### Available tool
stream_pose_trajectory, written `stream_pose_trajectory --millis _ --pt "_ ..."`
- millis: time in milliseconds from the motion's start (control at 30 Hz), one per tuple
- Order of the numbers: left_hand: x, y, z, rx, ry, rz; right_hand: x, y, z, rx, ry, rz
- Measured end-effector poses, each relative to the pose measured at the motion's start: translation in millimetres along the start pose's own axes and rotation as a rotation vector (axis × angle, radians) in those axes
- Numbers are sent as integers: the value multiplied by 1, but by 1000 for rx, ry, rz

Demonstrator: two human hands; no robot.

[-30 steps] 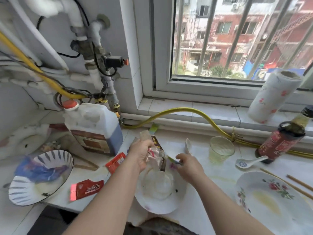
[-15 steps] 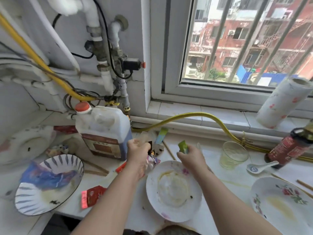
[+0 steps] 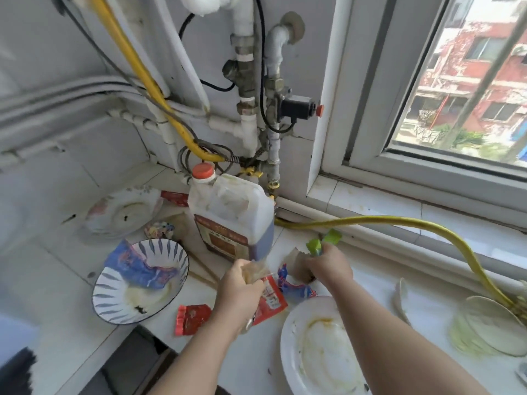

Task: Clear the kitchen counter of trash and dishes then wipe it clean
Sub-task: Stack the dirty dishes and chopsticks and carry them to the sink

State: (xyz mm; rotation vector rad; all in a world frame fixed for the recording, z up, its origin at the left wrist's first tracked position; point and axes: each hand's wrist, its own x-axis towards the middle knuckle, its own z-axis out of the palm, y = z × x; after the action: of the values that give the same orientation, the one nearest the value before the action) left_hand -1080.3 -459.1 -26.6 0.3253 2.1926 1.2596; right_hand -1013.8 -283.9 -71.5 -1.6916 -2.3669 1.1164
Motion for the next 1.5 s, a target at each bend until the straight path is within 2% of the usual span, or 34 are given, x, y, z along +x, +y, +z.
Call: stream_pose_trajectory --millis 67,100,133,300,400,533,600,733,933,1067,1200,1333,1500 --pt "2 -4 3 21 -13 -6 3 -1 0 -94 -23 25" --pt "5 -6 5 34 0 -17 6 -3 1 -65 -26 24" --pt "7 -7 8 48 10 -21 11 0 2 14 -30 25" --pt "13 -3 34 89 13 -34 8 11 -26 732 -29 13" --pt "18 1 53 198 -8 -18 12 25 -45 845 -21 38" --pt "24 3 67 354 -20 8 22 33 -50 639 13 2" --pt "27 2 69 398 -14 11 25 29 -52 361 0 -129" --pt "30 -1 70 441 -9 7 27 14 -47 -358 -64 -332" --pt "34 -1 72 549 24 26 36 13 -30 -765 -67 -511" --pt "34 1 78 661 37 59 37 22 -30 -857 20 -552" --pt "28 5 82 611 155 121 31 28 -42 -742 79 -554" --pt "21 15 81 413 255 197 18 32 -50 -589 110 -504" --pt "8 27 75 61 213 217 -2 20 -54 -405 42 -434"
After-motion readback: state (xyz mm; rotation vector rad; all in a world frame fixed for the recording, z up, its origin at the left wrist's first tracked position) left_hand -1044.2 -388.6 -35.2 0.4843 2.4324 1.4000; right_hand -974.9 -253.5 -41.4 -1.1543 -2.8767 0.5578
